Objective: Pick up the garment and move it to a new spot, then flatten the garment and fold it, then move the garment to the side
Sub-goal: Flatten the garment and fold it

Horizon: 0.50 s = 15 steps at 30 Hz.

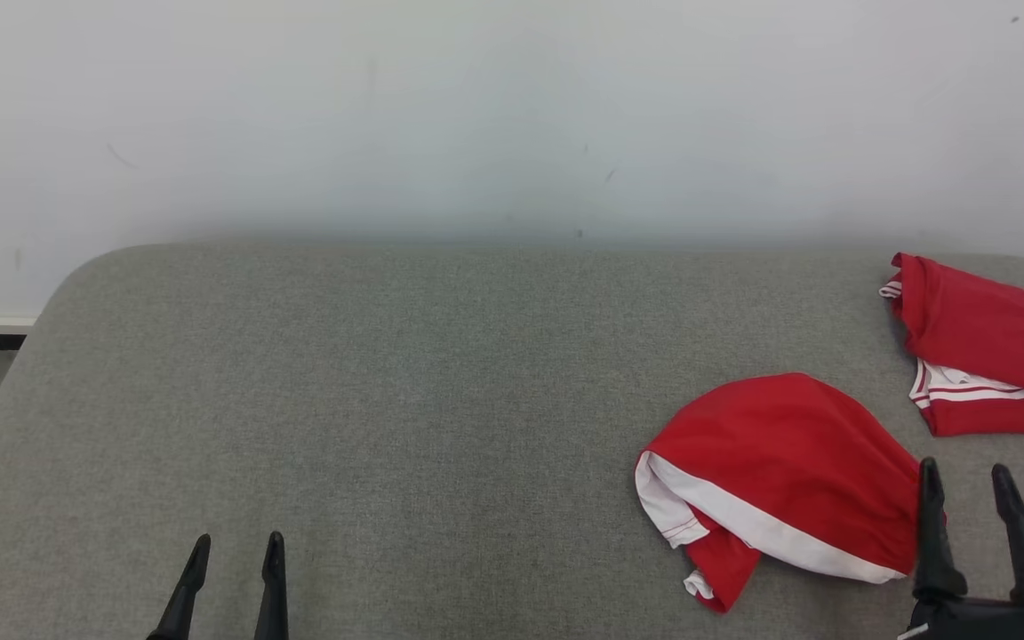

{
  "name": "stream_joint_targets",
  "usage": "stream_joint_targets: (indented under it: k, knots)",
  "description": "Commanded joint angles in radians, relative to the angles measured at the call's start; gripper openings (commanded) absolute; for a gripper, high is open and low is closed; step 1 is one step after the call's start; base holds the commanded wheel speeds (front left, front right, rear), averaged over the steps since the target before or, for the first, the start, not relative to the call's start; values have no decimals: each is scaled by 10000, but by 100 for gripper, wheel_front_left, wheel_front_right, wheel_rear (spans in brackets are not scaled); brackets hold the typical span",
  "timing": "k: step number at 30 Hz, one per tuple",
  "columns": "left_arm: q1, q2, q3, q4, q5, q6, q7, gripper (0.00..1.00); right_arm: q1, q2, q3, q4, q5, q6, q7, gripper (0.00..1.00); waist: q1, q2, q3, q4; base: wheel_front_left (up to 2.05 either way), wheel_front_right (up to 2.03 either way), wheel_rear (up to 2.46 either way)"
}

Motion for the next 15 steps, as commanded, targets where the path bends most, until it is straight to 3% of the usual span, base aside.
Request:
stream_joint_targets:
  k: [1, 15]
  knots:
    - [95, 1, 32, -38, 79, -62, -32, 100, 361, 116, 165, -263, 18, -17, -41, 100, 1, -1, 7, -38, 0, 0, 0]
    - [-8, -30, 37, 87, 104, -55, -32, 100, 1656, 519, 1203, -1136, 170, -17, -174, 100, 1, -1, 268, -357, 0, 0, 0]
